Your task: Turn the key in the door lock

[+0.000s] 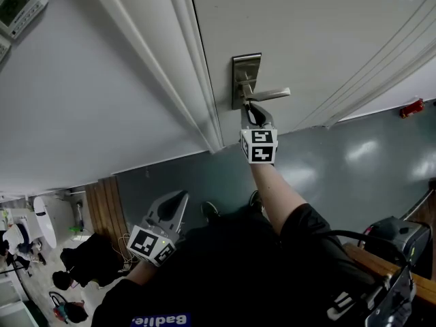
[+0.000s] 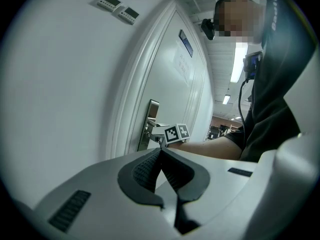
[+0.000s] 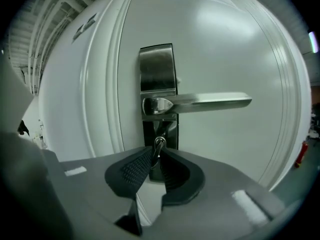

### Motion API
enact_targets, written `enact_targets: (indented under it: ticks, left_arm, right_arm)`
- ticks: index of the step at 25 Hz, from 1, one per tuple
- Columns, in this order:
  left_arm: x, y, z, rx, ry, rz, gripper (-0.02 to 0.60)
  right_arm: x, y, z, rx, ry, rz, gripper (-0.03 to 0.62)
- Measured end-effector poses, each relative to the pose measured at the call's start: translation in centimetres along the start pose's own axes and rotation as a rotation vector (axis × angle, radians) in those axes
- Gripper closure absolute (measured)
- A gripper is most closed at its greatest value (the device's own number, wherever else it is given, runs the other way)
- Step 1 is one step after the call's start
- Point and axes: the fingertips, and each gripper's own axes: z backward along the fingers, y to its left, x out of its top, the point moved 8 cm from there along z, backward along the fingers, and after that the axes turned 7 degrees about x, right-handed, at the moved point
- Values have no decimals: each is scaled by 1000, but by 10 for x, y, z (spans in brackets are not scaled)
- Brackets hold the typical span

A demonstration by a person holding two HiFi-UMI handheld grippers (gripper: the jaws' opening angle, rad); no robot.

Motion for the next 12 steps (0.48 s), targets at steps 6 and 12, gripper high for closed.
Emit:
enact_targets:
  ticks: [6,12]
  left_arm:
    - [1,9,10,27,-13,-2,575]
    - [3,12,17,44,-20,17,575]
  right_arm:
    - [-6,-9,0,73,-75,-259,551]
    - [-5,-12,-8,67,-41,-314,565]
